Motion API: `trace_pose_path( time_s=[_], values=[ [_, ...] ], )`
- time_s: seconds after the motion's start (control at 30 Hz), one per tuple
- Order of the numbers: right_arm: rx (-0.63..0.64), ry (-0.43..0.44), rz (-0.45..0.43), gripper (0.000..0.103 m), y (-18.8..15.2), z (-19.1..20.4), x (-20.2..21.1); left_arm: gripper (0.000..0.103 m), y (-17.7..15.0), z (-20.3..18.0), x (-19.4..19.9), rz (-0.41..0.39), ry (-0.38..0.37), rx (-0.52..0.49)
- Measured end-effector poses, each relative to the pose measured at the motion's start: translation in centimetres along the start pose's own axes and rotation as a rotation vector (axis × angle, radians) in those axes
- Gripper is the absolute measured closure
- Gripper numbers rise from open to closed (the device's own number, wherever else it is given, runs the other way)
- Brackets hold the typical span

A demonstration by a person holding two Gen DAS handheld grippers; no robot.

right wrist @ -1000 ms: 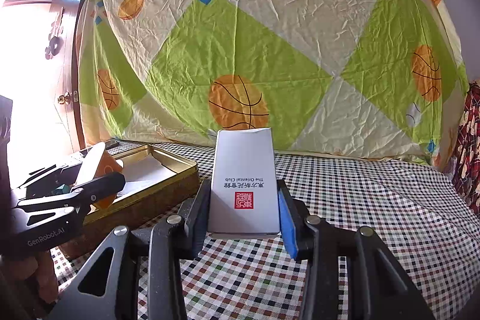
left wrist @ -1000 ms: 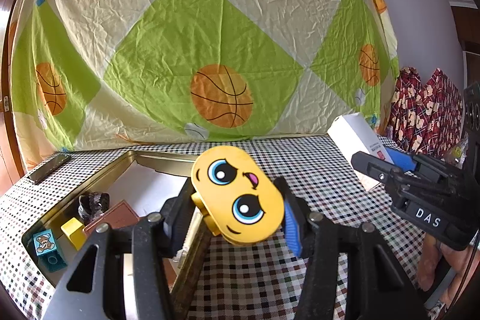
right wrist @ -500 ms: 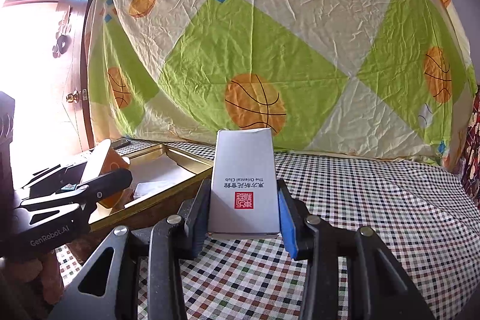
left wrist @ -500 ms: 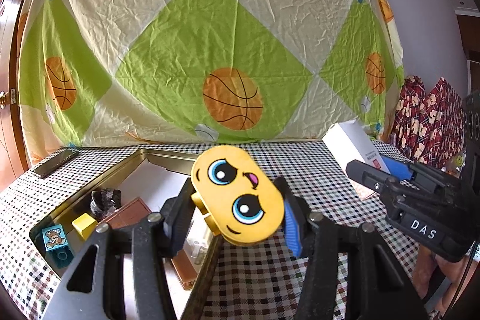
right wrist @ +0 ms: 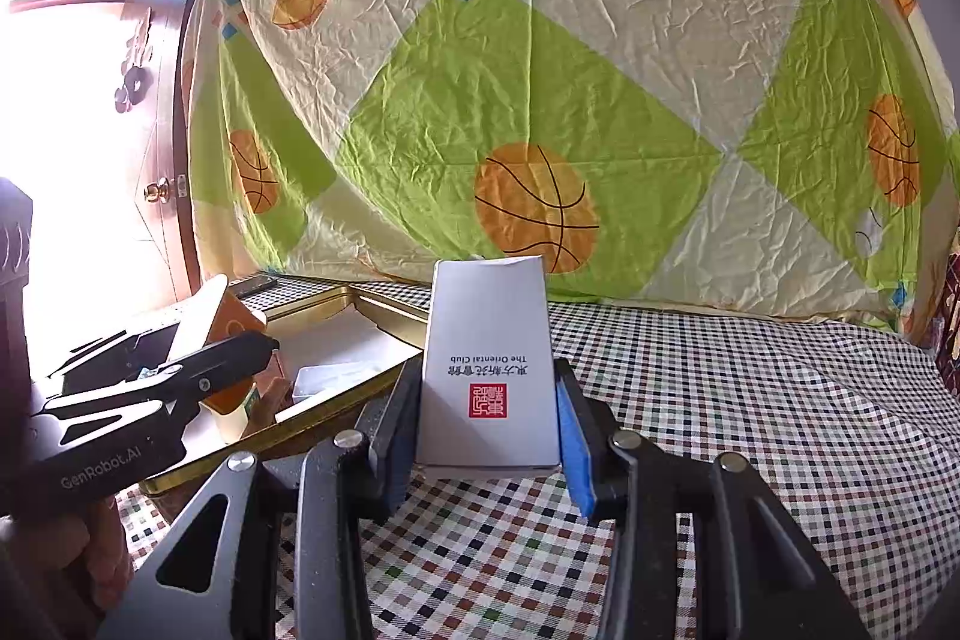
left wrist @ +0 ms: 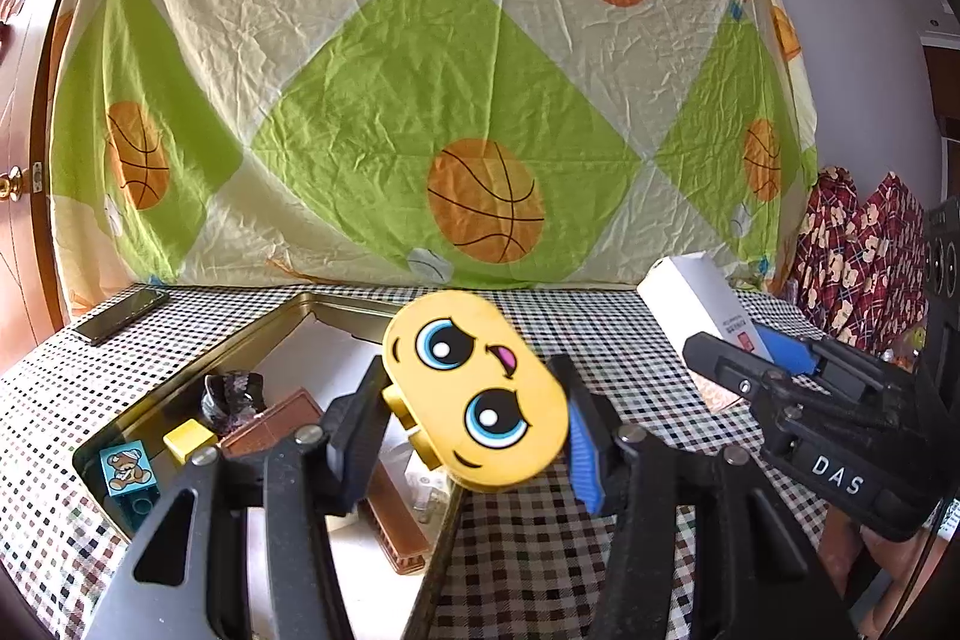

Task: Organize rigid objects
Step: 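Lift and carry the yellow block and white box toward the gold tin with both grippers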

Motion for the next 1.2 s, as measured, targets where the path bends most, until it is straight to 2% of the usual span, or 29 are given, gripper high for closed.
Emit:
trace_pose_path(
  time_s=[1.2],
  values=[
    [0.079, 0.064, 0.001, 0.059, 1.5, 6.2, -1.5, 0.051, 1.5, 5.6, 1.1, -0.029, 0.067, 0.07]
  ],
)
Point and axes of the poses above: each gripper's, at about its wrist camera, not at the fingertips, and x roughly against the way its jaws point, z to its left, y to its top, the point moved 1 cm from there along -x, roughly the way its jaws point, and after that the axes turned 11 degrees about x, right-handed, at the moved point
